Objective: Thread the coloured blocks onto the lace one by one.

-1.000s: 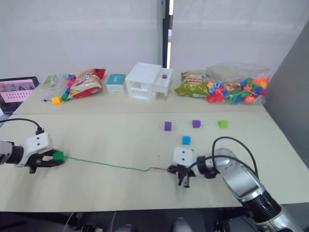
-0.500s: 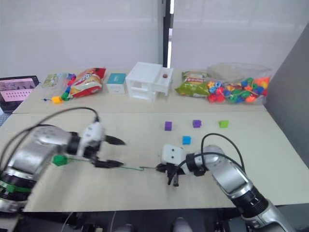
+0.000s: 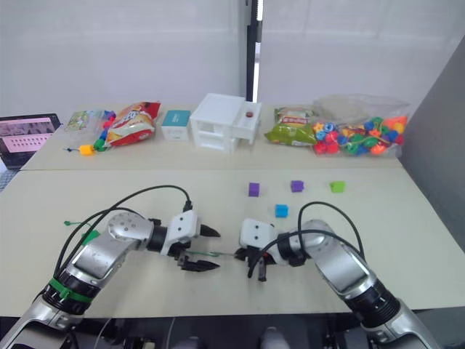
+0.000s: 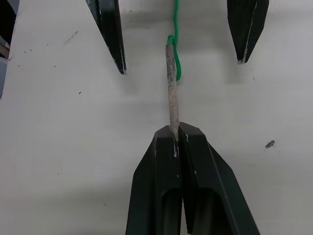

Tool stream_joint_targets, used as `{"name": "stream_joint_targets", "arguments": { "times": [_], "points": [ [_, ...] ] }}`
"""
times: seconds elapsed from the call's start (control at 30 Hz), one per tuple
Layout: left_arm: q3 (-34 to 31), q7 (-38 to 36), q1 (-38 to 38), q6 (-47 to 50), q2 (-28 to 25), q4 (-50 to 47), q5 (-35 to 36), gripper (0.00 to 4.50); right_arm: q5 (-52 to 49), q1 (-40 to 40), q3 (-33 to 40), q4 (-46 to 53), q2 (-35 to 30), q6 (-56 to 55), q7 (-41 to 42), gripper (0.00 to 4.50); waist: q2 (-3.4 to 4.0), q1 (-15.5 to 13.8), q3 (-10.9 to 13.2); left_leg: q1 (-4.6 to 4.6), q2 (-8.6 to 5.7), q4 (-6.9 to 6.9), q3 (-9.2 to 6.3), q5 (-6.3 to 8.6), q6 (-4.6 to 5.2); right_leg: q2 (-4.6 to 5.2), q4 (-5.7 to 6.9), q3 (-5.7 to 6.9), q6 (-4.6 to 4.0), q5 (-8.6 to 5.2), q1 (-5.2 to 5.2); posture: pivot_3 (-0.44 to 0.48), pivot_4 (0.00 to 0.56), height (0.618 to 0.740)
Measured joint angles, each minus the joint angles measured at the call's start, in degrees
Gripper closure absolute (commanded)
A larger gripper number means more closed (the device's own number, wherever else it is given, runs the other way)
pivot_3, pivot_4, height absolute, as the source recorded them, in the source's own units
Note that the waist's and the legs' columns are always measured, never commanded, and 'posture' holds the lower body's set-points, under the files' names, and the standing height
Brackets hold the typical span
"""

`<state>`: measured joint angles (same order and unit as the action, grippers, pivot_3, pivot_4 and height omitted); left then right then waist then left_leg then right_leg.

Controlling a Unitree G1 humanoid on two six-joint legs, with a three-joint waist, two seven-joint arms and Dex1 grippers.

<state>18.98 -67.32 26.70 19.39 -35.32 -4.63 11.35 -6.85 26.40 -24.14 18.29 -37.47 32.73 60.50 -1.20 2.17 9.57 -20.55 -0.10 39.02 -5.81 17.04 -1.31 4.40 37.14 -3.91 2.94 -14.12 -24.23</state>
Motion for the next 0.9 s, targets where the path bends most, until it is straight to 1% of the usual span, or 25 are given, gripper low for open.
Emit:
{"name": "stream_joint_targets", "arguments": {
  "times": [0.33, 0.73, 0.83, 0.87, 0.9],
  "points": [
    [0.4, 0.3, 0.0, -0.3, 1.4, 0.7, -0.5, 4.48, 0.0, 0.0, 0.1, 0.4, 0.0, 0.2, -1.1, 4.5, 0.0, 0.1, 0.0, 0.01, 0.0, -0.01, -0.01, 0.0, 0.0, 0.0, 0.01, 0.0, 0.0, 0.0, 0.0, 0.0, 0.15, 0.74],
    [0.9, 0.2, 0.2, 0.2, 1.6, 0.7, -0.6, 4.48, 0.0, -0.1, 0.3, 0.7, -0.5, 0.2, -1.4, 4.5, 0.0, 0.1, 0.0, 0.01, 0.0, 0.0, -0.01, 0.0, 0.0, 0.0, 0.01, 0.0, 0.0, 0.0, 0.0, 0.0, 0.15, 0.74],
    [0.9, 0.2, 0.4, 0.4, 1.6, 0.8, -0.5, 4.48, -0.6, -0.6, 0.9, 1.6, -0.4, 1.8, -2.1, 4.5, 0.0, 0.1, 0.0, 0.01, 0.0, 0.0, -0.01, 0.0, 0.0, 0.0, 0.01, 0.0, 0.0, 0.0, 0.0, 0.0, 0.15, 0.74],
    [0.9, 0.2, 0.5, 0.5, 1.6, 0.8, -0.5, 4.5, -1.3, -1.1, 1.8, 2.2, -0.1, 2.9, -2.6, 3.87, 0.0, 0.1, 0.0, 0.0, 0.0, 0.0, -0.01, 0.0, 0.0, 0.0, 0.01, 0.0, 0.0, 0.0, 0.0, 0.0, 0.15, 0.74],
    [0.8, 0.4, 0.6, 0.5, 1.6, 0.8, -0.6, 4.5, -2.1, -1.9, 2.9, 3.2, 0.1, 4.2, -3.1, 3.6, 0.0, 0.1, 0.0, 0.0, 0.0, -0.01, -0.01, 0.0, 0.0, 0.0, 0.01, 0.0, 0.0, 0.0, 0.0, 0.0, 0.15, 0.74]
  ]
}}
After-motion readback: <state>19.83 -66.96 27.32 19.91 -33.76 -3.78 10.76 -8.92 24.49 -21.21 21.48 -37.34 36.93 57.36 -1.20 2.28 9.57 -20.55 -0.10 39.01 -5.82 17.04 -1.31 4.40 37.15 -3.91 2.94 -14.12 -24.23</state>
